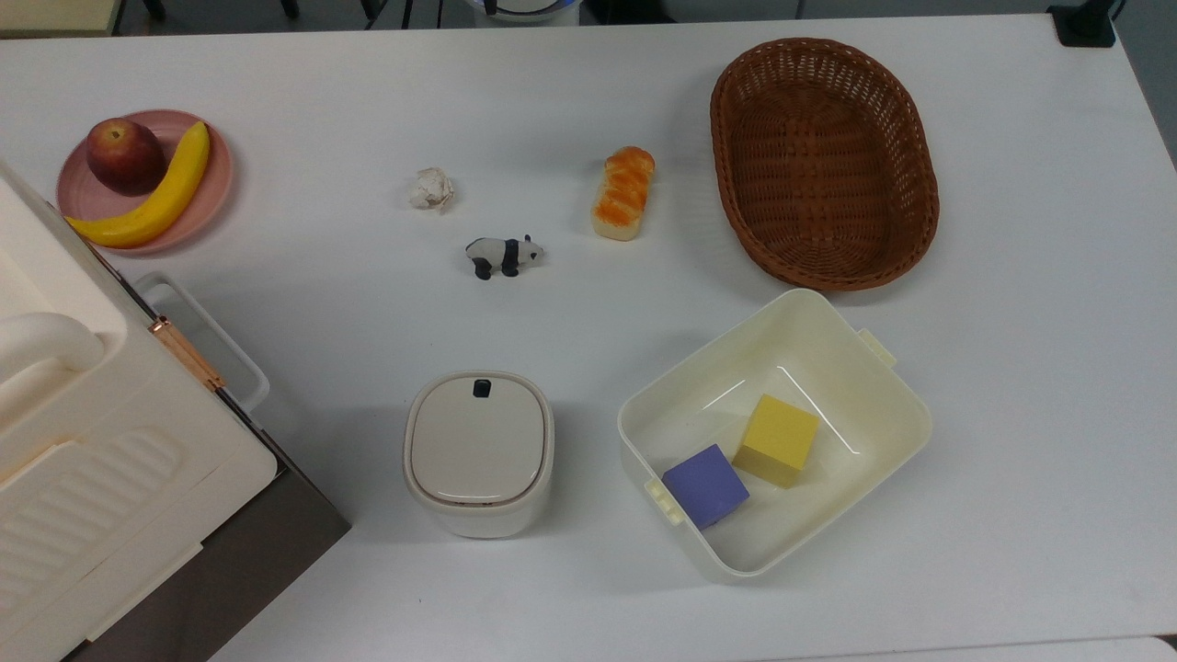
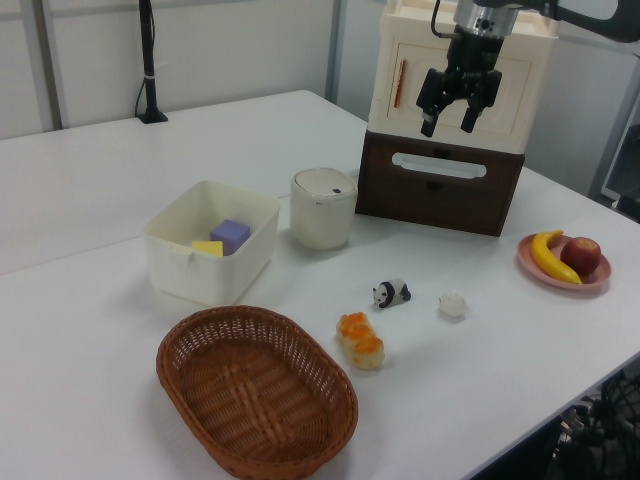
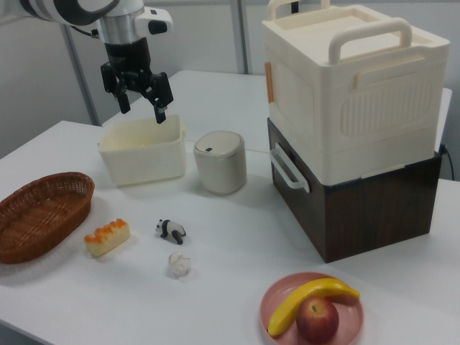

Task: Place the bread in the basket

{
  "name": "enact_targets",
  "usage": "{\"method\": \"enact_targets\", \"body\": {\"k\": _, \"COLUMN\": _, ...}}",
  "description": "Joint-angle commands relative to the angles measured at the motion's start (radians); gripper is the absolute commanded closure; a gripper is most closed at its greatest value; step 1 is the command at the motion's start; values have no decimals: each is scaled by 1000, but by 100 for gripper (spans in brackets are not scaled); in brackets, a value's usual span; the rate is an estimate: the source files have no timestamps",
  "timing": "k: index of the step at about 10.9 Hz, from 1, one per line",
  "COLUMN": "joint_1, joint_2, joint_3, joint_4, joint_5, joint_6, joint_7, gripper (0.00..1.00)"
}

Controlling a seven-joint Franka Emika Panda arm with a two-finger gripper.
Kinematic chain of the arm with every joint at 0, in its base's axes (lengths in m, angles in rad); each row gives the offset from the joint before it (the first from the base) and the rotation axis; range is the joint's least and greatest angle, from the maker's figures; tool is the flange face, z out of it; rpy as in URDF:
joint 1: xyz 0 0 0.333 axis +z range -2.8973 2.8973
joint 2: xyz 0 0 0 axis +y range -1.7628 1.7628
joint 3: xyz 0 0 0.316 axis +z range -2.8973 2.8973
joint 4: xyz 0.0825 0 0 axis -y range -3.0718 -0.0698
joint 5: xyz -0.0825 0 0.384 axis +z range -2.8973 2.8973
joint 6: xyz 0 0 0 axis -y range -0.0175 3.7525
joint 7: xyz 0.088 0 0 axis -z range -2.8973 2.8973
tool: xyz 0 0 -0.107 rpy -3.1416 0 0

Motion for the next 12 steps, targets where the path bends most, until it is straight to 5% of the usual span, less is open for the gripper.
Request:
{"method": "enact_targets", "body": {"k": 1, "joint_1": 7, "joint_2": -18, "joint_3": -7, "joint_4": 0, "joint_5": -7, "joint_6": -45, "joint_7": -18, "gripper": 0}}
{"method": "enact_targets", "body": {"k": 8, "joint_1": -8, "joint_2": -12, "joint_3": -7, "joint_4": 13, "joint_5": -7, "joint_6": -47, "joint_7": -22, "gripper": 0}}
{"method": "enact_targets", "body": {"k": 12, "joint_1": 63, "joint_2": 2, "joint_3": 10, "joint_4": -31, "joint_5": -24, "joint_6": -53, "joint_7": -8, "gripper": 0}}
